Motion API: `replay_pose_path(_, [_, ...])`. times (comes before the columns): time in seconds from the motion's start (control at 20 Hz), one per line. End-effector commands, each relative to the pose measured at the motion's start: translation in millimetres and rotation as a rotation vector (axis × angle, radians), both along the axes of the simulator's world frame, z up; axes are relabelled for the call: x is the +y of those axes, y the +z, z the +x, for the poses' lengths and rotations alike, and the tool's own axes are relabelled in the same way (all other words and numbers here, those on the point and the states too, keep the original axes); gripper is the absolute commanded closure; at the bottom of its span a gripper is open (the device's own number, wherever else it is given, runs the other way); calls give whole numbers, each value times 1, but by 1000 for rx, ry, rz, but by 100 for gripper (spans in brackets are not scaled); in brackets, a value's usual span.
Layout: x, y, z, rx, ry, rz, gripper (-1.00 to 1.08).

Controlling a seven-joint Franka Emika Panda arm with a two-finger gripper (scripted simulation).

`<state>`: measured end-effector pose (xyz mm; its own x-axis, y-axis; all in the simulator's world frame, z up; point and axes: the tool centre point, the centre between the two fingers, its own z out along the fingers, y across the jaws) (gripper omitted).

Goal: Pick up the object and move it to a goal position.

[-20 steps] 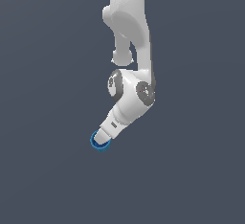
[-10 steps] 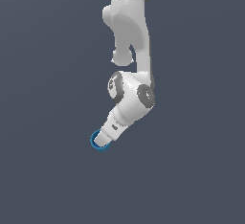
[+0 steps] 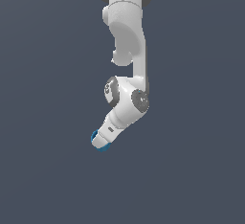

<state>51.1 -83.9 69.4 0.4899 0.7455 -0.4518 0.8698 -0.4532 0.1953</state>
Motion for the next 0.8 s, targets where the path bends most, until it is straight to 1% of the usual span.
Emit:
replay_pose_path(0.0, [1, -2, 0, 1, 2, 1, 108])
replay_pose_path(0.5, [0, 0, 0, -1, 1, 0, 108])
replay_pose_path(0.75, [-4, 6, -6, -1, 1, 0, 108])
